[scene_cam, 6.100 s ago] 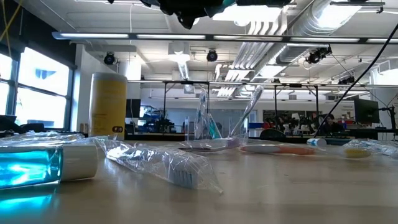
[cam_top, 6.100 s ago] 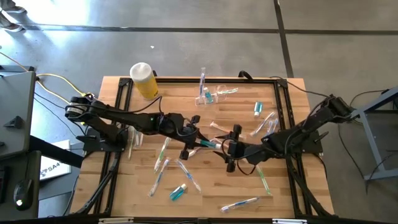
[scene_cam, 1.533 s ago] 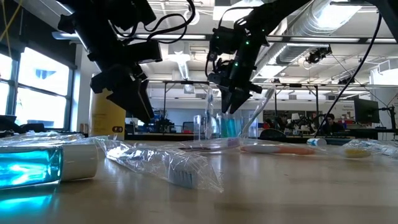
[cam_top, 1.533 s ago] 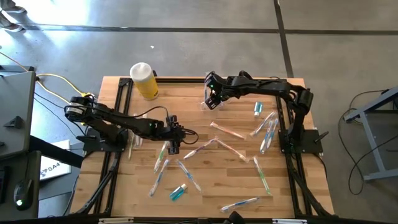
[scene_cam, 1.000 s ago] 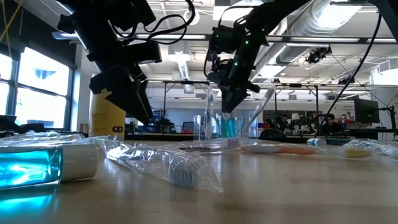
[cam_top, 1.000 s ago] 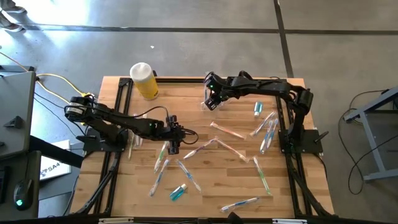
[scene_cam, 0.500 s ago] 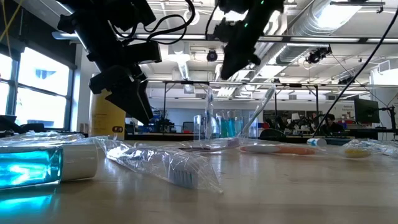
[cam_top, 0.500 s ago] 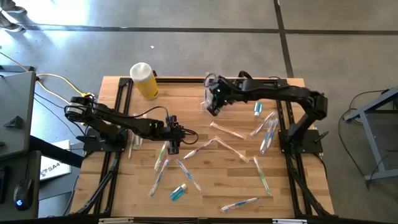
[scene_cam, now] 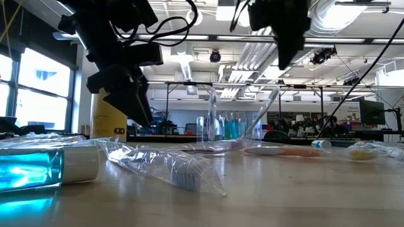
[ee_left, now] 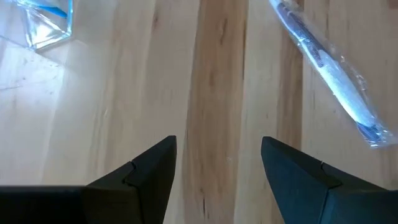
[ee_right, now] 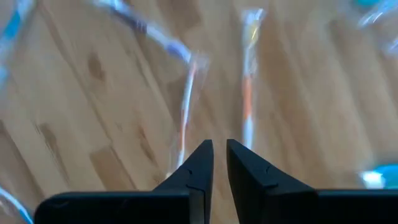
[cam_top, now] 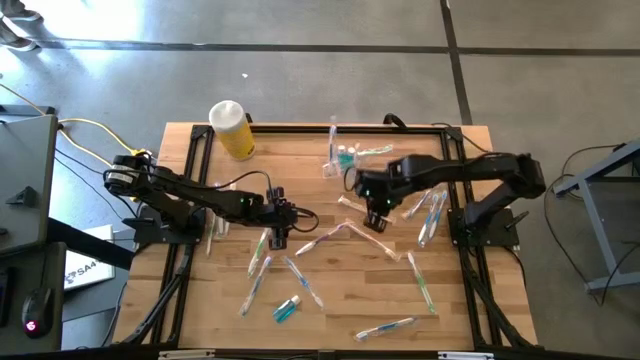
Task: Pick & Place toothbrushing station
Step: Put the orange toothbrush into the transparent organizer
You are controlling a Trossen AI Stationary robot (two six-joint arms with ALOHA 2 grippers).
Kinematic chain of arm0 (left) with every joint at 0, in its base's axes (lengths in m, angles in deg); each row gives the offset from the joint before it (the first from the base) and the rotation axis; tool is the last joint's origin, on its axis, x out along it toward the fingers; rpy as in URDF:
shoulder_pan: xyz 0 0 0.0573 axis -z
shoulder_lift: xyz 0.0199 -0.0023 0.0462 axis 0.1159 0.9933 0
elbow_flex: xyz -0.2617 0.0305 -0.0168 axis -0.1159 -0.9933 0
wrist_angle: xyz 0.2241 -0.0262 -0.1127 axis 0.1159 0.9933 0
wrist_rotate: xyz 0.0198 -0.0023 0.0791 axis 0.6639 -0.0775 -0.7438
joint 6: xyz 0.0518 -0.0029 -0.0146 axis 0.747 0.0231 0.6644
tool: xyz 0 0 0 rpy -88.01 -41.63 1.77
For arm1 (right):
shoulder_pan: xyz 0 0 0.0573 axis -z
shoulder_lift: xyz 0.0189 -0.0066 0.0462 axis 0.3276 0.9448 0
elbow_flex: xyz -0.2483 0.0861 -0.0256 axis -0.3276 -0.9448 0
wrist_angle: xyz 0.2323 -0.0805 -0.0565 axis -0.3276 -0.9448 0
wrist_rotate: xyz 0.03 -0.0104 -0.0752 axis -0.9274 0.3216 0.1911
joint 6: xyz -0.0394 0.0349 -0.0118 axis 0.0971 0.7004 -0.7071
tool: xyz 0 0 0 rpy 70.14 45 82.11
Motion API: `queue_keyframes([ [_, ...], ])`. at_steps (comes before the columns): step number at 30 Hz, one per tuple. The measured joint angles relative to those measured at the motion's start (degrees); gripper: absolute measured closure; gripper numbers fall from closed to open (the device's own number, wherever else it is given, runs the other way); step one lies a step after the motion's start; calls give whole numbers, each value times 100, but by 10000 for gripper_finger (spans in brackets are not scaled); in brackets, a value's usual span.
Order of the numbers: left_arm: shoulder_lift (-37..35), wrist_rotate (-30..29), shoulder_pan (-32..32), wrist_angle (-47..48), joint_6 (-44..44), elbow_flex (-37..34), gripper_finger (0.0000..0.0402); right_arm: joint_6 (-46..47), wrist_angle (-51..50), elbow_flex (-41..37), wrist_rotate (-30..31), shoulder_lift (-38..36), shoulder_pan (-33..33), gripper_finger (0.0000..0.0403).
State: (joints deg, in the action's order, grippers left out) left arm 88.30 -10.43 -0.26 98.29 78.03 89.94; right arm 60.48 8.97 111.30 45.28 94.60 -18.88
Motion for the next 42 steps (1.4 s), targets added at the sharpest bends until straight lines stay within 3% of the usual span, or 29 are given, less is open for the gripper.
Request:
queue_keyframes([
  [7, 0, 193, 0, -2, -1, 0, 174, 198, 248, -882, 61, 7, -533, 367],
  [14, 0, 193, 0, -135, -1, 0, 174, -280, 1683, -1909, 1556, 9, -531, 367],
  [21, 0, 193, 0, -253, 108, 0, 174, -784, 2676, -2159, 1087, 9, -273, 366],
  [35, 0, 338, 0, -161, 108, 0, 174, -982, 3256, -2174, 548, 359, 283, 363],
  [42, 0, 335, 0, -164, 108, 0, 174, -978, 3397, -2175, 594, 438, 289, 288],
])
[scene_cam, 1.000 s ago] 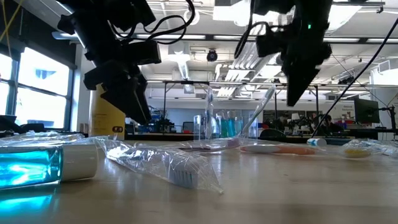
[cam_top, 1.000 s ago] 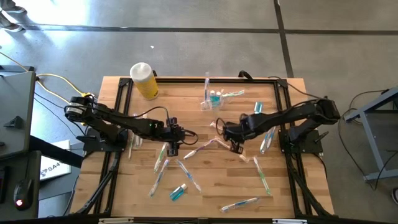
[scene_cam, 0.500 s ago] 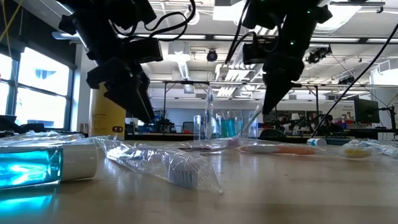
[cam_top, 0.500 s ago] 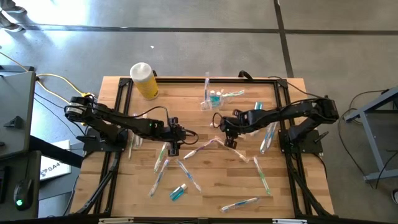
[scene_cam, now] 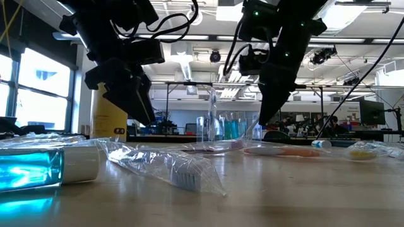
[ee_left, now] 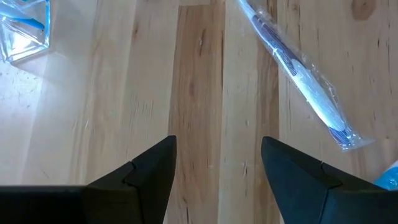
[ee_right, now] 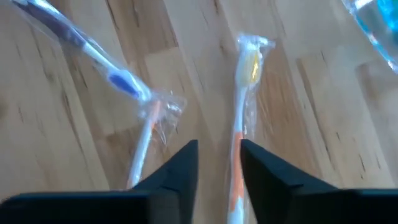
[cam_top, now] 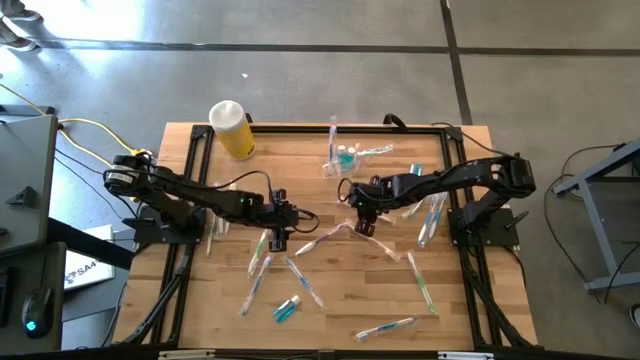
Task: Pick & Place toothbrushing station
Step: Put the orange toothbrush into the transparent organizer
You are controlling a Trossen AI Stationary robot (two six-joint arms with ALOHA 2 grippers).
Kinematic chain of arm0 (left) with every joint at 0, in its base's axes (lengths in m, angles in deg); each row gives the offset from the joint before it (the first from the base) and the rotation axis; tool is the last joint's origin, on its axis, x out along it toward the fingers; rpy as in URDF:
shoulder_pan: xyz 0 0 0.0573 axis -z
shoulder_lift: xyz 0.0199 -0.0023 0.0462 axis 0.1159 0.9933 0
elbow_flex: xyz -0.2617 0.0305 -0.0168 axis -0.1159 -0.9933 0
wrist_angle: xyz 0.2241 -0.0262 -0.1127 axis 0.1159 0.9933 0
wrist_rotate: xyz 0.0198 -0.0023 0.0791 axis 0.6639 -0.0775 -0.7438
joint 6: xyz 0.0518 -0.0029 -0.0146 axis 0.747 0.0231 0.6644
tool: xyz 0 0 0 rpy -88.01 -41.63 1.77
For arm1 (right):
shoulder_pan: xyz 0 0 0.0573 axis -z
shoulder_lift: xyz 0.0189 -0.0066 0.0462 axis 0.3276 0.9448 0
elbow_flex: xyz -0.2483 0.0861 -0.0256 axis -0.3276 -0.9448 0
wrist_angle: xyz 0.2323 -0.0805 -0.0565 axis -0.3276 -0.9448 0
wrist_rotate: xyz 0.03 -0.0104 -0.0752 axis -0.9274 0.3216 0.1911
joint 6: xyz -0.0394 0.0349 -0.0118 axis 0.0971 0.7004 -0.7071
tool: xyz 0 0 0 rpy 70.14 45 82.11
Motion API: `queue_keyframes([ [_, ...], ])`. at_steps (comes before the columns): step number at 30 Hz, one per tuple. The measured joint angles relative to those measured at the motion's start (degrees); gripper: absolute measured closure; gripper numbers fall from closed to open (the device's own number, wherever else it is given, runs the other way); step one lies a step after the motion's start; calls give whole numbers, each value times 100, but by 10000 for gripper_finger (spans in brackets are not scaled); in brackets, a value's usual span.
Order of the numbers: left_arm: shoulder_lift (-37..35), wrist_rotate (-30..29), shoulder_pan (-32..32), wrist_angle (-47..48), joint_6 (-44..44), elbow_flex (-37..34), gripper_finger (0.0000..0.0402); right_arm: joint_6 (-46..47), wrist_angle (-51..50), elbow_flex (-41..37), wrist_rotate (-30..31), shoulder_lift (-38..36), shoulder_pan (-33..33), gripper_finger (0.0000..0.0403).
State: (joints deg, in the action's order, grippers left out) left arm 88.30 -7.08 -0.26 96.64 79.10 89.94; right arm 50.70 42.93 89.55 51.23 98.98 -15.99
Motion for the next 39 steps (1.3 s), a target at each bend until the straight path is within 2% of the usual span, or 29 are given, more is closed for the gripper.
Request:
queue_keyframes([
  [5, 0, -4, 0, -12, 0, 0, 174, -85, 23, 2, 19, 1, 44, 219],
  [8, 0, -7, 0, -13, 0, 0, 174, -296, 124, 7, 49, 165, 83, 196],
  [13, 0, -20, 0, -8, 0, 0, 174, -541, 335, 9, 108, 586, 152, 188],
  [18, 0, -21, 0, -15, 7, 0, 174, -645, 516, 20, 441, 1041, 234, 188],
  [22, 0, -21, 0, -31, 20, 0, 174, -642, 541, 34, 349, 1241, 323, 189],
  [26, 0, -22, 0, -37, 22, 0, 174, -644, 524, 31, 259, 1261, 330, 225],
  [28, 0, -20, 0, -40, 22, 0, 174, -645, 486, 28, 254, 1221, 330, 264],
  [32, 0, -20, 0, -46, 22, 0, 174, -647, 462, 24, 228, 1219, 272, 372],
  [33, 0, -20, 0, -50, 22, 0, 174, -644, 446, 23, 237, 1219, 269, 384],
  [35, 0, -20, 0, -48, 22, 0, 174, -526, 392, 22, 265, 1221, 215, 391],
  [39, 0, -20, 0, -37, 22, 0, 174, -230, 132, 18, 718, 1084, 12, 395],
])
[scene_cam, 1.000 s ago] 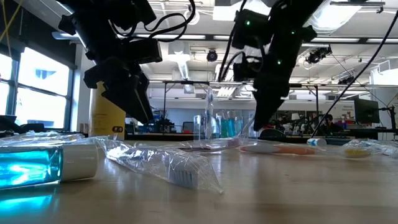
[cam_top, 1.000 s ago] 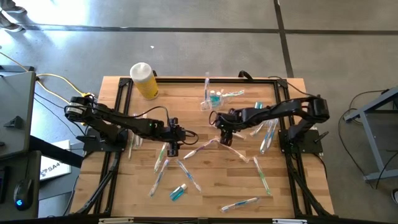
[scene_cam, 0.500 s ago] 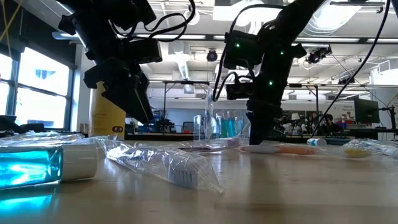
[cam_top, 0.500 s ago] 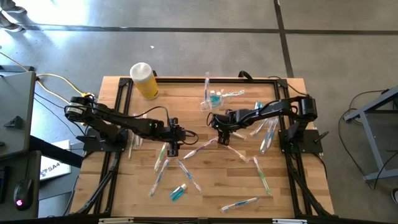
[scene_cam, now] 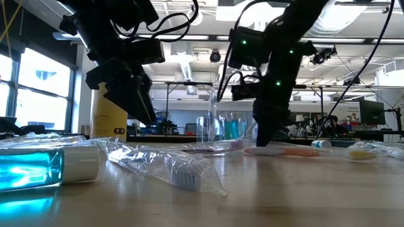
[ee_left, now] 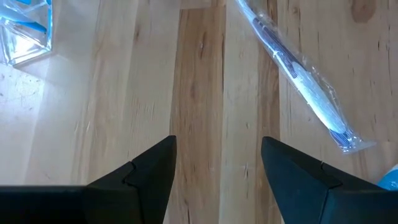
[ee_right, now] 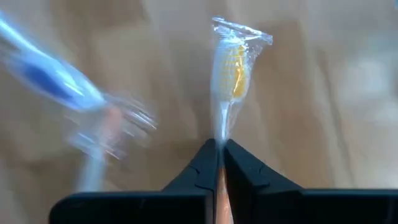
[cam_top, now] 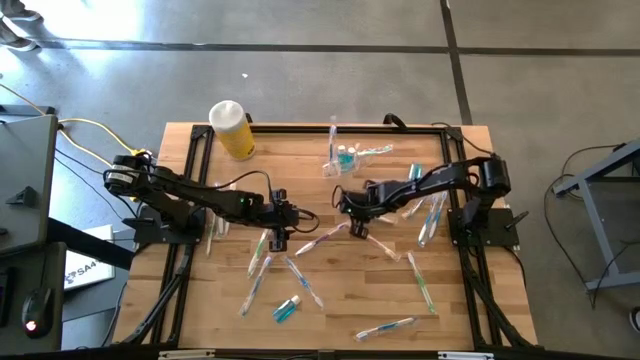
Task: Pick & Place toothbrushing station
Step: Put the orange toothbrush into the transparent organizer
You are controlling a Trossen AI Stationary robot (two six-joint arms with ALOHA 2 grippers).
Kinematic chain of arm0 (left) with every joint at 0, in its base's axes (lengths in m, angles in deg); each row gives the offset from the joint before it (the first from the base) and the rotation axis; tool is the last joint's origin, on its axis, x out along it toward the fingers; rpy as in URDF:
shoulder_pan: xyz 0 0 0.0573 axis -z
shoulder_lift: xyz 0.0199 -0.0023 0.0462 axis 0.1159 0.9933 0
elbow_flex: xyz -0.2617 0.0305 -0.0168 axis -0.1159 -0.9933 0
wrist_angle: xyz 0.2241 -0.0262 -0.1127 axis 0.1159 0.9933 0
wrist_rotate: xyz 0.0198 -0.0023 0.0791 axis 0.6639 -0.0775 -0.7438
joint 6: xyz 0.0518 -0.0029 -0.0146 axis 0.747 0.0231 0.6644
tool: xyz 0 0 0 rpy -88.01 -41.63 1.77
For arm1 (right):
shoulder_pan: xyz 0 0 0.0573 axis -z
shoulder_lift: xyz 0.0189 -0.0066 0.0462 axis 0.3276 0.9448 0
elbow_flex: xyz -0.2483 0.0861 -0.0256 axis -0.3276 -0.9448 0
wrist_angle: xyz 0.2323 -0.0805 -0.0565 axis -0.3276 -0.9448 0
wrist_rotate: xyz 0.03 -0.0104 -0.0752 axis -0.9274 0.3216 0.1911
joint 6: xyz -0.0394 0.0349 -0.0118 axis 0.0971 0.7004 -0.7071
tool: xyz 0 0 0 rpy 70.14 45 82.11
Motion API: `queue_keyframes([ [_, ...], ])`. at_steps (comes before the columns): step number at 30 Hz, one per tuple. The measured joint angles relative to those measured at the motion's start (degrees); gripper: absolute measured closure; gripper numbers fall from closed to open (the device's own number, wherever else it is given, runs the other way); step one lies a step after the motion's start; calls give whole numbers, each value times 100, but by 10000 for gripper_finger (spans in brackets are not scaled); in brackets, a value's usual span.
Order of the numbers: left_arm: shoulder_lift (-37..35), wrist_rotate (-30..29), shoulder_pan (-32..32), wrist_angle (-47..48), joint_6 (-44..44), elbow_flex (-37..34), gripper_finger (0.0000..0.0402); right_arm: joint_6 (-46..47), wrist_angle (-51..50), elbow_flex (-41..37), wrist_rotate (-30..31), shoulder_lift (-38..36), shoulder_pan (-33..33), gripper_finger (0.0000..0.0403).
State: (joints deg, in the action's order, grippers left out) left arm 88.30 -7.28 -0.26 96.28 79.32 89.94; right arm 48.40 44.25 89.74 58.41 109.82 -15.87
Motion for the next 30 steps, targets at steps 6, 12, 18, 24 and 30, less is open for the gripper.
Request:
queue_keyframes([
  [6, 0, 2, 0, 45, 0, 0, 174, 522, -701, -28, 1213, -546, -473, 400],
  [12, 0, 79, 0, 63, -2, 0, 174, 1274, -1105, -46, 2873, -1152, -816, 402],
  [18, 0, 90, 0, 66, -17, 0, 174, 1569, -707, -572, 4147, -1797, -768, 401],
  [24, 0, 121, 0, 32, 25, 0, 174, 666, 2197, -1759, 4557, -2352, -496, 400],
  [30, 0, 120, 0, -33, 142, 0, 174, -1008, 6347, -3167, 3367, -2630, -55, 400],
])
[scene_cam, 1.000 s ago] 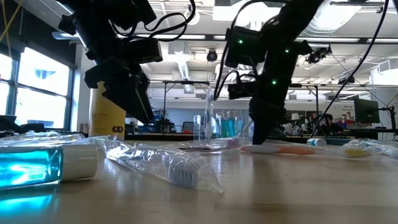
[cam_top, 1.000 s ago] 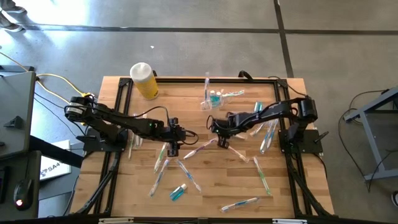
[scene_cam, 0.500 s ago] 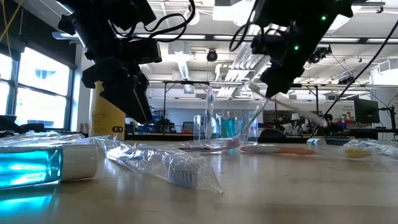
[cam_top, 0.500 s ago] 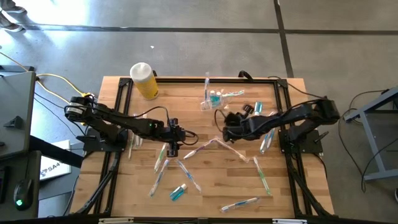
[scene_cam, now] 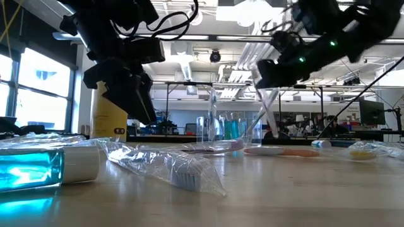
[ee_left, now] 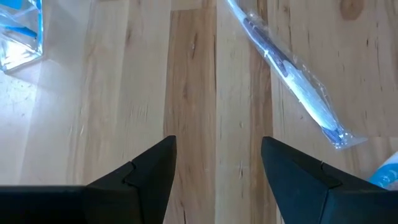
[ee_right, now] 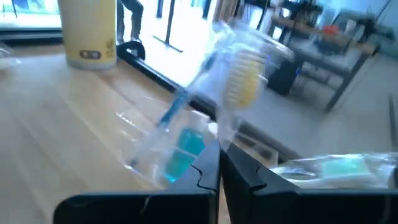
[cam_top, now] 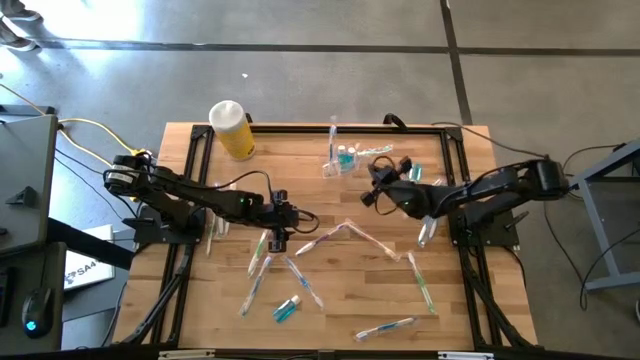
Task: Pick & Place toothbrushing station
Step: Put the orange toothbrush into the transparent organizer
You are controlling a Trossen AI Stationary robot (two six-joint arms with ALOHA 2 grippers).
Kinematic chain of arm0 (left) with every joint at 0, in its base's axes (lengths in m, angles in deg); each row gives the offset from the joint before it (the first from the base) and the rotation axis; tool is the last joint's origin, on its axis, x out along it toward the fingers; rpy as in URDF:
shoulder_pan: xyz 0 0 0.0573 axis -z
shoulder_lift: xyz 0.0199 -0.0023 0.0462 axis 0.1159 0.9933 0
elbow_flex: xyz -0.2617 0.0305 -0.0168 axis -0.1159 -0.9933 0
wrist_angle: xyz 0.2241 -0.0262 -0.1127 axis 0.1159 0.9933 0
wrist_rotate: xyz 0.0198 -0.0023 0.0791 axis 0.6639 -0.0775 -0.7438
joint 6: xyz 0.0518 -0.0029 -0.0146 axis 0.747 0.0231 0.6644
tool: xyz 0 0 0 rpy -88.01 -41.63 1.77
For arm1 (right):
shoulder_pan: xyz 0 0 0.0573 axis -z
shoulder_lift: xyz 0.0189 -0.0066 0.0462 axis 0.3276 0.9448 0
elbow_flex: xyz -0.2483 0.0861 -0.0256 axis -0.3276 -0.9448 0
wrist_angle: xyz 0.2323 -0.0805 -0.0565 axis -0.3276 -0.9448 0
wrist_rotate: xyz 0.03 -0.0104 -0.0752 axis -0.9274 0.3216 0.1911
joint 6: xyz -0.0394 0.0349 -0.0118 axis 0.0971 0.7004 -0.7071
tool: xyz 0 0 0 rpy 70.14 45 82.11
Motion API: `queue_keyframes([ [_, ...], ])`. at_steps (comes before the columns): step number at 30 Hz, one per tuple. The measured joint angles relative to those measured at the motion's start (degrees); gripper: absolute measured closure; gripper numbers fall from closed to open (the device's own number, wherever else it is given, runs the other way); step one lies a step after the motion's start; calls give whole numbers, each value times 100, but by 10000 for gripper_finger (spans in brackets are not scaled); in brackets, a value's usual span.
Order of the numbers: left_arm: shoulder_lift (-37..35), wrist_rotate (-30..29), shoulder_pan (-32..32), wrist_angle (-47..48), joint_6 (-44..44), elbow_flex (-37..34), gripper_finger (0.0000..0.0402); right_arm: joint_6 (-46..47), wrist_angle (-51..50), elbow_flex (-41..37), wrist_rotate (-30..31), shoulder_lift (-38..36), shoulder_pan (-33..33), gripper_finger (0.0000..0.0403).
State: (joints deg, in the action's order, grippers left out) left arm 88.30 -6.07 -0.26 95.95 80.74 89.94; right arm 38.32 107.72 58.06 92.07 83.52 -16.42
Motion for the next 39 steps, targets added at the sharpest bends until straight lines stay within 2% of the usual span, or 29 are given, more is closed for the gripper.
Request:
queue_keyframes([
  [4, 0, -15, -2, 4, 11, 0, 174, -538, 1215, -365, -228, -13, 253, 400],
  [6, 0, -20, -2, -6, 11, 2, 174, -603, 1416, -424, -370, -17, 415, 400],
  [11, 0, -22, -2, -28, 31, 0, 174, -746, 1942, -422, -1159, -15, 855, 400],
  [15, 0, -23, -2, -26, 28, 2, 174, -894, 2360, -427, -1435, -15, 1166, 400],
  [28, 0, -39, -2, -14, 121, 1, 174, -844, 2878, -422, -2457, 33, 1907, 400],
  [39, 0, -90, -4, -37, 140, 0, 174, -844, 3072, -422, -2625, 35, 2106, 399],
])
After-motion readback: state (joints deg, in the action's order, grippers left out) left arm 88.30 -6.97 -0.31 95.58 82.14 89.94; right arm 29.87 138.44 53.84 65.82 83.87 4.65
